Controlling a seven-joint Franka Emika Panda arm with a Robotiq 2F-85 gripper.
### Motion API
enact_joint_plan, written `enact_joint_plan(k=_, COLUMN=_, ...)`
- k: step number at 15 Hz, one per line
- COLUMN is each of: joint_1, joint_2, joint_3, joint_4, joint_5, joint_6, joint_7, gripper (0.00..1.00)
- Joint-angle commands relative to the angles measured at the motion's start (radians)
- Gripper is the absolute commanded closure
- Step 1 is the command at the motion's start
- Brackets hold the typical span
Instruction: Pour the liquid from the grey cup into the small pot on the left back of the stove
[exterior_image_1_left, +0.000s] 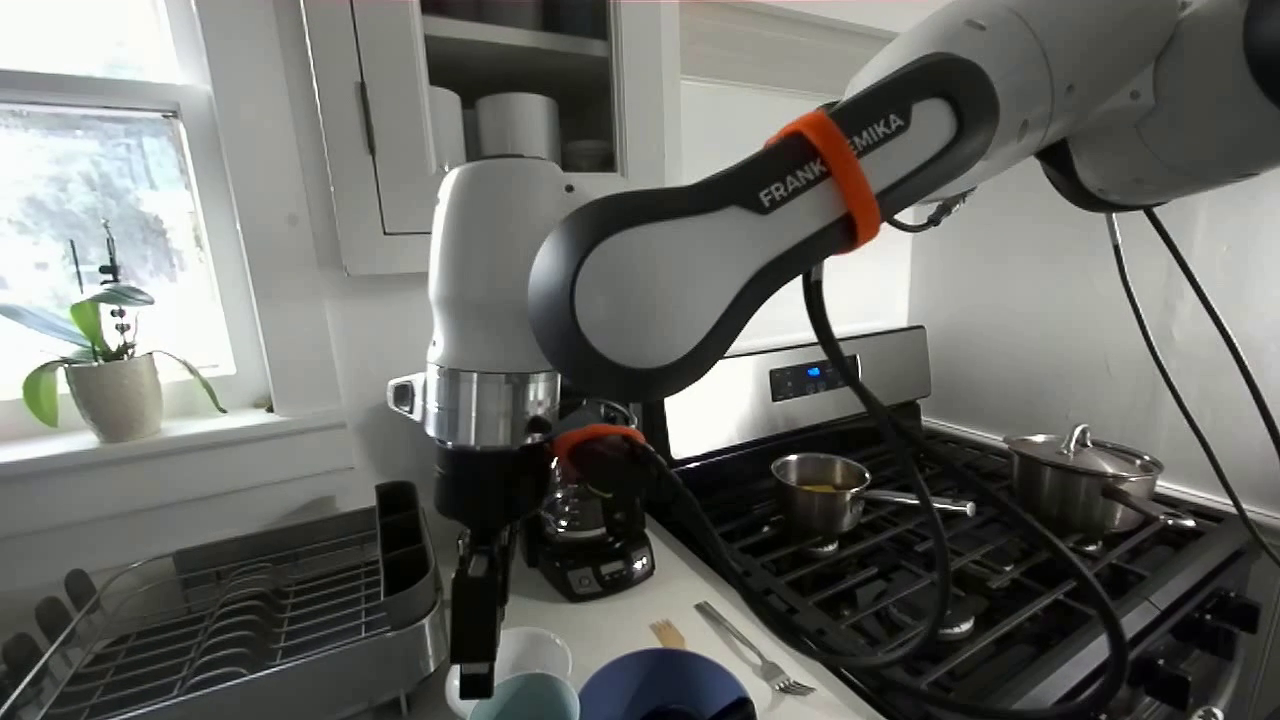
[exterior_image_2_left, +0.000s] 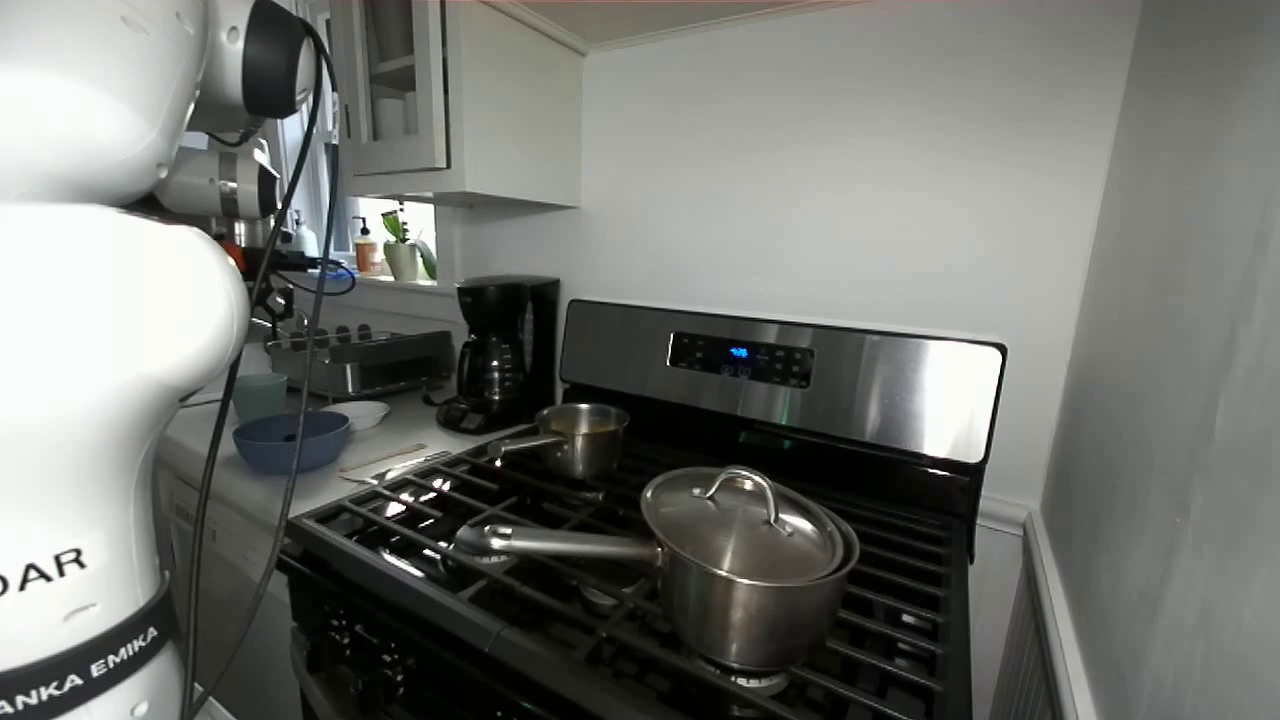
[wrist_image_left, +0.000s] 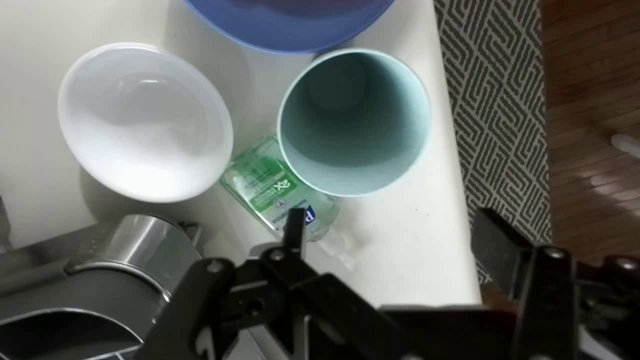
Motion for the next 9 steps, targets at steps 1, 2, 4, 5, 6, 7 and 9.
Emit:
enact_joint_plan(k=1, joint_1=0.089, joint_2=-0.048, joint_3=-0.033, joint_4=0.012, joint_5=-0.082, joint_6=-0.130, joint_7=-0.042, gripper=0.00)
enact_joint_plan(k=2, joint_1=0.103, joint_2=-0.066, joint_3=-0.046, joint_4=0.010, joint_5=-0.110, joint_6=-0.175, joint_7=-0.047, gripper=0.00)
enact_joint_plan(k=4, joint_1=0.133, joint_2=-0.106, joint_3=-0.062, joint_4=-0.005, joint_5=-0.173, joint_6=-0.238, joint_7=-0.062, gripper=0.00)
enact_joint_plan(k=5, joint_1=0.138, joint_2=-0.124, joint_3=-0.062, joint_4=-0.018, joint_5=-0.199, joint_6=-0.223, joint_7=-0.074, gripper=0.00)
enact_joint_plan(k=6, joint_1=0.141, joint_2=-0.146, joint_3=-0.062, joint_4=-0.040, joint_5=-0.208, joint_6=-0.168, joint_7=-0.043, gripper=0.00)
enact_joint_plan(k=7, joint_1=0.135, joint_2=-0.176, joint_3=-0.057, joint_4=-0.065, joint_5=-0.219, joint_6=-0.109, joint_7=-0.050, gripper=0.00)
enact_joint_plan(k=9, joint_1=0.139, joint_2=-0.124, joint_3=-0.057, joint_4=-0.002, joint_5=-0.193, joint_6=-0.136, joint_7=-0.053, gripper=0.00)
